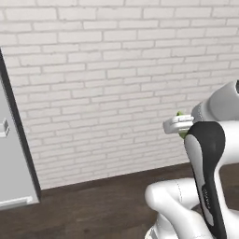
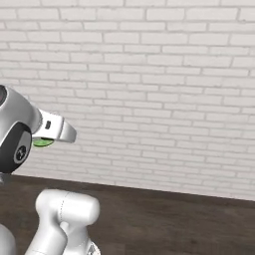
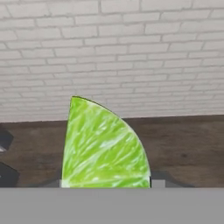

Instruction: Grab a lemon wedge from the fridge and one ice cube from the ice bowl, and put them in the glass of lemonade.

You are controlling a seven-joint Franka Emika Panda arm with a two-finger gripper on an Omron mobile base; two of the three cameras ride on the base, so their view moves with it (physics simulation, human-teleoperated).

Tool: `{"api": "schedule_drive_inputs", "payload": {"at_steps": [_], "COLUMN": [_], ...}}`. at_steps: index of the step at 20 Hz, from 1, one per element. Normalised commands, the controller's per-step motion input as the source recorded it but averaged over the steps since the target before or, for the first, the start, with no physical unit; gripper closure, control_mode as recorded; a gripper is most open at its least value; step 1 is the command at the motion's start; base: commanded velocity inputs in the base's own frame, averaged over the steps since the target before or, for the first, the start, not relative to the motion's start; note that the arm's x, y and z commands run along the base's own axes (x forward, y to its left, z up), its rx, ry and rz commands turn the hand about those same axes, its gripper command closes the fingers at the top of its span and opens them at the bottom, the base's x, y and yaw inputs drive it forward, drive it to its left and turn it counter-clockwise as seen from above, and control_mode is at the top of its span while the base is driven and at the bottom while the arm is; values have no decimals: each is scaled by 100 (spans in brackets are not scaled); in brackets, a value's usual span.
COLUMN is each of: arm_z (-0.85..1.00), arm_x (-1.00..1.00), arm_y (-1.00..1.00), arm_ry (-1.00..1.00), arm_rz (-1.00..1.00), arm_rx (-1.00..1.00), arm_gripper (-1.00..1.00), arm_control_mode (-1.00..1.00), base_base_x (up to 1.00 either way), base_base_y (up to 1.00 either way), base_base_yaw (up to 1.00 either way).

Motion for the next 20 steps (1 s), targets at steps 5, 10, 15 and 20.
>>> {"api": "schedule_drive_inputs", "payload": {"at_steps": [5,10,15,20], "arm_z": [0,0,0,0], "arm_x": [0,0,0,0], "arm_y": [0,0,0,0], "arm_ry": [0,0,0,0], "arm_rz": [0,0,0,0], "arm_rx": [0,0,0,0], "arm_gripper": [100,100,100,100], "arm_control_mode": [100,100,100,100], "base_base_x": [35,98,14,70], "base_base_y": [50,58,-67,-52], "base_base_yaw": [-47,-76,-46,-49]}}
